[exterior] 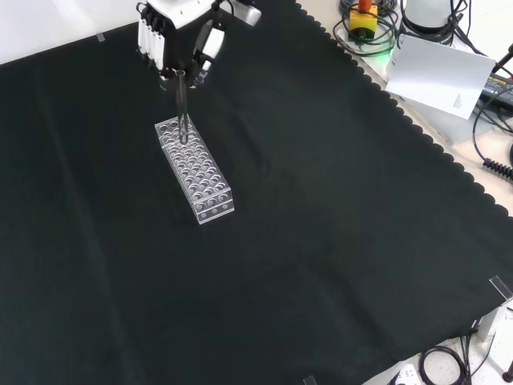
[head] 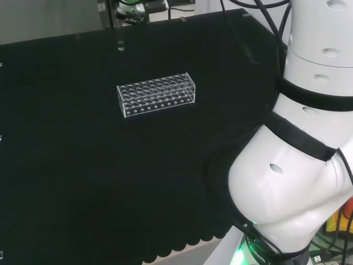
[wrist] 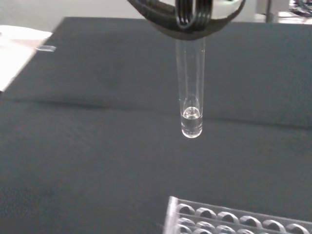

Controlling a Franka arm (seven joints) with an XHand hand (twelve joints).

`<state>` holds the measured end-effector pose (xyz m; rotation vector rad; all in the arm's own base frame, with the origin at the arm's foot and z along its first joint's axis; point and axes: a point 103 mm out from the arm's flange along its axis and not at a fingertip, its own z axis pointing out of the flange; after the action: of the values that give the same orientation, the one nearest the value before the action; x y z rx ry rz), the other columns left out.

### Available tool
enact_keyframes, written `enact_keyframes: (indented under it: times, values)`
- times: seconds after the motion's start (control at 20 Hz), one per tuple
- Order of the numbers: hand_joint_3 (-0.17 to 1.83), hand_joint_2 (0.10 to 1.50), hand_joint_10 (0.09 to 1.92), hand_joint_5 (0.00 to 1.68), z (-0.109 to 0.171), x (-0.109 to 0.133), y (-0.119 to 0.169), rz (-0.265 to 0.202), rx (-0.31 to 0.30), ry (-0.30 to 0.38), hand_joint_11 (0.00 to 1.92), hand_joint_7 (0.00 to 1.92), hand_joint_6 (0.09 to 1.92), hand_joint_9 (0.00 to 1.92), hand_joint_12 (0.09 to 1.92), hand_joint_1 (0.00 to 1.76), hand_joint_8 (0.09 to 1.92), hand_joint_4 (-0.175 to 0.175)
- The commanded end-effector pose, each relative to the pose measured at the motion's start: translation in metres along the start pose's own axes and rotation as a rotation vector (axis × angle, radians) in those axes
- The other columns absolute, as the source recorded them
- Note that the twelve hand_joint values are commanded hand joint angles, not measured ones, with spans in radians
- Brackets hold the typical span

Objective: Shake the test tube.

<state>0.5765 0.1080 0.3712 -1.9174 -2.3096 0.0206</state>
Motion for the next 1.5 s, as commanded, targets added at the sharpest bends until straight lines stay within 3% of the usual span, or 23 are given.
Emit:
enact_keyframes:
  times: [0.05,0.25,0.7,1.0,1.2,1.5]
  values:
    - [0.0,1.0,0.64,1.22,-0.002,0.021,0.006,-0.039,-0.02,0.021,1.06,1.26,0.27,1.18,1.05,1.41,0.92,-0.175]
    - [0.0,1.0,0.64,1.23,0.0,-0.004,-0.001,0.009,-0.006,-0.008,1.06,1.26,0.27,1.18,1.05,1.41,0.92,-0.175]
    - [0.0,1.0,0.64,1.23,-0.001,-0.119,-0.039,0.232,0.056,-0.137,1.06,1.25,0.26,1.18,1.05,1.41,0.93,-0.175]
    - [0.0,1.0,0.64,1.23,-0.019,-0.169,-0.055,0.33,0.064,-0.232,1.06,1.25,0.25,1.18,1.05,1.41,0.93,-0.175]
    - [0.0,1.0,0.64,1.23,-0.026,-0.174,-0.05,0.348,0.053,-0.237,1.06,1.25,0.25,1.18,1.05,1.41,0.94,-0.175]
    - [0.0,1.0,0.64,1.23,-0.012,-0.14,-0.033,0.301,0.038,-0.15,1.06,1.25,0.25,1.18,1.05,1.41,0.94,-0.175]
